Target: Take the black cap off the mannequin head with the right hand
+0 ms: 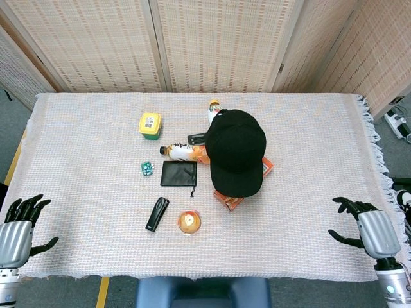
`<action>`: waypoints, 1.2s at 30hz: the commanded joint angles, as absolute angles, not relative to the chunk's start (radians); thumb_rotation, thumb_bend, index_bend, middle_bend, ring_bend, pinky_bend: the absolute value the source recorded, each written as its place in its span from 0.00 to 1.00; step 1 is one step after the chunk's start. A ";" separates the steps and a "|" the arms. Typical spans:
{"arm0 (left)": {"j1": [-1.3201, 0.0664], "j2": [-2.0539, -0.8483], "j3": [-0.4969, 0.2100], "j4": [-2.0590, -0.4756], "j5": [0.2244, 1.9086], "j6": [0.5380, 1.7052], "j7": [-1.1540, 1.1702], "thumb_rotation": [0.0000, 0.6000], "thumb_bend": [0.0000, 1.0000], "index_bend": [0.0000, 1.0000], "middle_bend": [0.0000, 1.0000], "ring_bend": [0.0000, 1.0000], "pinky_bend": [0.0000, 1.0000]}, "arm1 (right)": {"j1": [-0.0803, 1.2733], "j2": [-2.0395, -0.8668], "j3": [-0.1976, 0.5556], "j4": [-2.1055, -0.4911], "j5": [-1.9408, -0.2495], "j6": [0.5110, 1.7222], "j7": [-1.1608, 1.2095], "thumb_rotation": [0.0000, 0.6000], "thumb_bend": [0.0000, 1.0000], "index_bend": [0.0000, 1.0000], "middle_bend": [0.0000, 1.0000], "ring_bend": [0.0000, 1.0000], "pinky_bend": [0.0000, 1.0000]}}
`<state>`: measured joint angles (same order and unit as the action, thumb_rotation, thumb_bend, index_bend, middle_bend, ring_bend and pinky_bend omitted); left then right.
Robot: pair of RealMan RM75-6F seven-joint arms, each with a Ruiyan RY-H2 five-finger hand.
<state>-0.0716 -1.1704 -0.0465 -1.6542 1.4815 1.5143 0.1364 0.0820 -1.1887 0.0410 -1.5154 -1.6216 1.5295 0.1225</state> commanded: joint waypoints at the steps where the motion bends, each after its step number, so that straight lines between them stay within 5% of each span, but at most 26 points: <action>1: -0.073 -1.169 -0.046 -1.655 1.484 1.514 0.135 1.00 0.10 0.23 0.17 0.16 0.12 | 0.117 -1.236 0.069 -1.502 -1.649 1.537 0.080 0.99 0.00 0.33 0.71 0.68 0.78; 6: -0.069 -1.165 -0.046 -1.654 1.484 1.520 0.128 1.00 0.10 0.23 0.17 0.16 0.12 | 0.192 -1.309 0.107 -1.471 -1.680 1.506 0.036 1.00 0.00 0.41 0.90 0.88 0.99; 12: -0.063 -1.162 -0.044 -1.654 1.484 1.525 0.124 1.00 0.10 0.23 0.17 0.16 0.12 | 0.285 -1.400 0.151 -1.430 -1.698 1.465 0.006 1.00 0.00 0.43 0.97 0.98 1.00; 24: -0.061 -1.157 -0.044 -1.658 1.476 1.519 0.126 1.00 0.10 0.23 0.17 0.16 0.12 | 0.404 -1.578 0.156 -1.276 -1.698 1.396 -0.023 1.00 0.00 0.43 0.99 1.00 1.00; 36: -0.066 -1.159 -0.048 -1.647 1.474 1.512 0.115 1.00 0.10 0.23 0.17 0.16 0.12 | 0.475 -1.766 0.176 -1.024 -1.693 1.455 0.047 1.00 0.00 0.43 0.99 1.00 1.00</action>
<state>-0.0657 -1.1596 -0.0481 -1.6472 1.4742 1.5119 0.1146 0.4559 -1.7337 0.1681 -1.0620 -1.6977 1.4407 0.0256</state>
